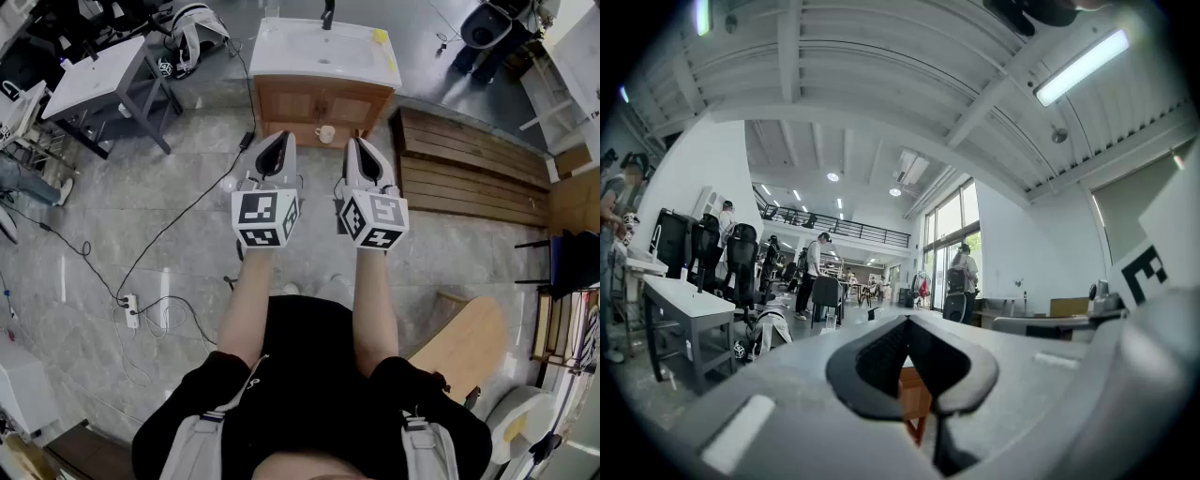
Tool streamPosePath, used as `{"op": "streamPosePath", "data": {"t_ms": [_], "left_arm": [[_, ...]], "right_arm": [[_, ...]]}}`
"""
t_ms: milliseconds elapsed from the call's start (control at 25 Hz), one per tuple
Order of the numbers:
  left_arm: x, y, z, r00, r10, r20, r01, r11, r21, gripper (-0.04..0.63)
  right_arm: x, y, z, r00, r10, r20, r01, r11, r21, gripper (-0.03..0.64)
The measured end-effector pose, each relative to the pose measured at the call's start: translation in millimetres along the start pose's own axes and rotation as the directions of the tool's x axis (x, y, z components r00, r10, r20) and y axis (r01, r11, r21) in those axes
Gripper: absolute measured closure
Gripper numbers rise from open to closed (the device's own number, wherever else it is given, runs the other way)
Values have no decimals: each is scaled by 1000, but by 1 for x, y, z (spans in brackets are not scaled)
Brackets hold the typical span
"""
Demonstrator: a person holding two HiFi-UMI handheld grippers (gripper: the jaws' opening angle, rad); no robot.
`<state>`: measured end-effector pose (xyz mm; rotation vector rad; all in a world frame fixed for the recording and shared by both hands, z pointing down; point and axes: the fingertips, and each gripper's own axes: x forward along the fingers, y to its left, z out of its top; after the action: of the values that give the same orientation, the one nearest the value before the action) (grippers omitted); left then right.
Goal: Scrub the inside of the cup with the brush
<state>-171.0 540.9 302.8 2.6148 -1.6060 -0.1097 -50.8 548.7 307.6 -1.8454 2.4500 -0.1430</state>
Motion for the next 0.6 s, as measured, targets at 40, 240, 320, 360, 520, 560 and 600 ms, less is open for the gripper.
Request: {"op": "streamPosePath", "data": {"t_ms": [40,240,320,360,520,560,600], "left_arm": [[1,1,1,1000,0,2,0,1000,-2,598],[6,5,2,1000,-10,6,10,1000,-11,598],[8,5,1,1000,-17,5,18,1000,-13,598],[9,6,1,1000,-20,3,20,1000,-15,598],[11,15,-1,1000,-19,-2,19,999,-27,598],[12,18,0,1000,-17,-1,17,999,-31,598],[14,20,1,1000,-16,-1,16,999,-35,598]], "right_arm": [[1,1,0,1000,3,-2,-3,1000,-3,620],[7,0,-1,1000,-14,-4,14,1000,3,620],[9,-2,-1,1000,-19,1,19,999,27,618],[10,-2,-1,1000,-18,2,17,999,35,618],[14,-4,-1,1000,-31,5,30,998,53,618],[15,-6,0,999,-36,5,36,998,60,618],[15,-8,1,999,-41,5,41,997,65,618]]}}
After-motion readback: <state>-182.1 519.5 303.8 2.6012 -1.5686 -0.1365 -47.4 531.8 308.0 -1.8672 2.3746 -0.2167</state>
